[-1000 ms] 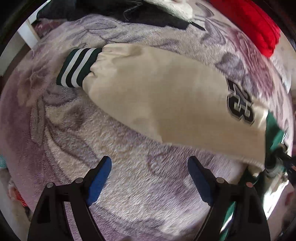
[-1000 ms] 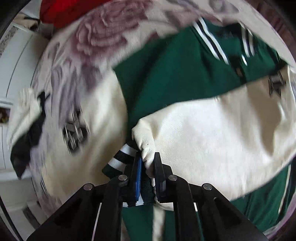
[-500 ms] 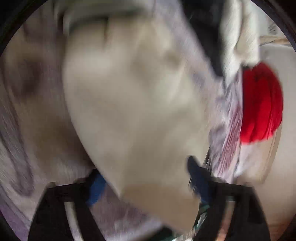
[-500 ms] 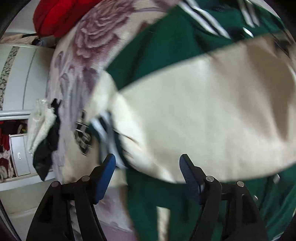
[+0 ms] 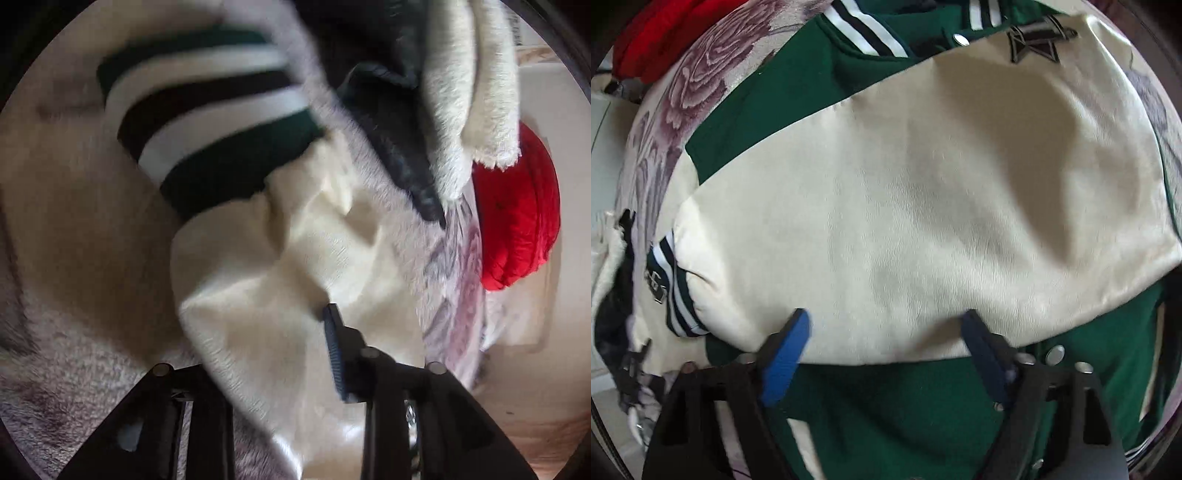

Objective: Fold large clothes

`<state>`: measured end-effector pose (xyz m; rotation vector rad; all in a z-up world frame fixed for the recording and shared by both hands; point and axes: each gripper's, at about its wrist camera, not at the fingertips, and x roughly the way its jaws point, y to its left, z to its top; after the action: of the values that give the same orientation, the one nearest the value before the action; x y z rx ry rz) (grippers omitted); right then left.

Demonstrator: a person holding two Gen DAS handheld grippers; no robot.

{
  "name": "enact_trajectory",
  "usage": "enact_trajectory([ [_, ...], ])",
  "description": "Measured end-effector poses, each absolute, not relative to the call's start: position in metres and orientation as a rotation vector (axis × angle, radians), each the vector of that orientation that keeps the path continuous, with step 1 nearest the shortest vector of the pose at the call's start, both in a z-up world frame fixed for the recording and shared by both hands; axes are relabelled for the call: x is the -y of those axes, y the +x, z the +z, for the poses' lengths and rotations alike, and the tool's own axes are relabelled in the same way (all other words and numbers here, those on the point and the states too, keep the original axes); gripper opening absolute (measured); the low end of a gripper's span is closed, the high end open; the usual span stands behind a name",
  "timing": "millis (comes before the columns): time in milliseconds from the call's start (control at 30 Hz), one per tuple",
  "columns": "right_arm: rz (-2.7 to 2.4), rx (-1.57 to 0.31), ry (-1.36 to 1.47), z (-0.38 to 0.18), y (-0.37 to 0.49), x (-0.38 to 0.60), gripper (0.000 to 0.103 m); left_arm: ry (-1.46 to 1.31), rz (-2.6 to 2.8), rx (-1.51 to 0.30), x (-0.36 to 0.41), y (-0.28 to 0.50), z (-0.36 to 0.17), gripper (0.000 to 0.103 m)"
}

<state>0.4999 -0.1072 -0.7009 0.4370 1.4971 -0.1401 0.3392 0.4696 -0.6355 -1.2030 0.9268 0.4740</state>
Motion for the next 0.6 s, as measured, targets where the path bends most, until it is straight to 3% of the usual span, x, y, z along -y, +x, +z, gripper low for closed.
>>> enact_trajectory([
  [33, -0.134, -1.494, 0.432, -0.7, 0.5, 0.107, 0.092, -1.117, 0.501, -0.92, -0.464, 0.345, -0.623, 0.006],
  [100, -0.125, -1.492, 0.418, -0.698, 0.5, 0.106, 0.092, -0.959, 0.519, -0.899, -0.449, 0.357, -0.594, 0.004],
  [267, -0.171, -1.476, 0.288, -0.685, 0.496, 0.098, 0.092, -0.652, 0.515, -0.793, -0.399, 0.373, -0.505, 0.002],
  [400, -0.222, -1.462, 0.021, -0.681, 0.501, 0.081, 0.095, -0.435, 0.418, -0.721, -0.335, 0.39, -0.432, 0.0],
  [600, -0.202, -1.425, 0.138, -0.66, 0.49, 0.115, 0.095, -0.246, 0.173, -0.713, -0.203, 0.42, -0.365, 0.0],
])
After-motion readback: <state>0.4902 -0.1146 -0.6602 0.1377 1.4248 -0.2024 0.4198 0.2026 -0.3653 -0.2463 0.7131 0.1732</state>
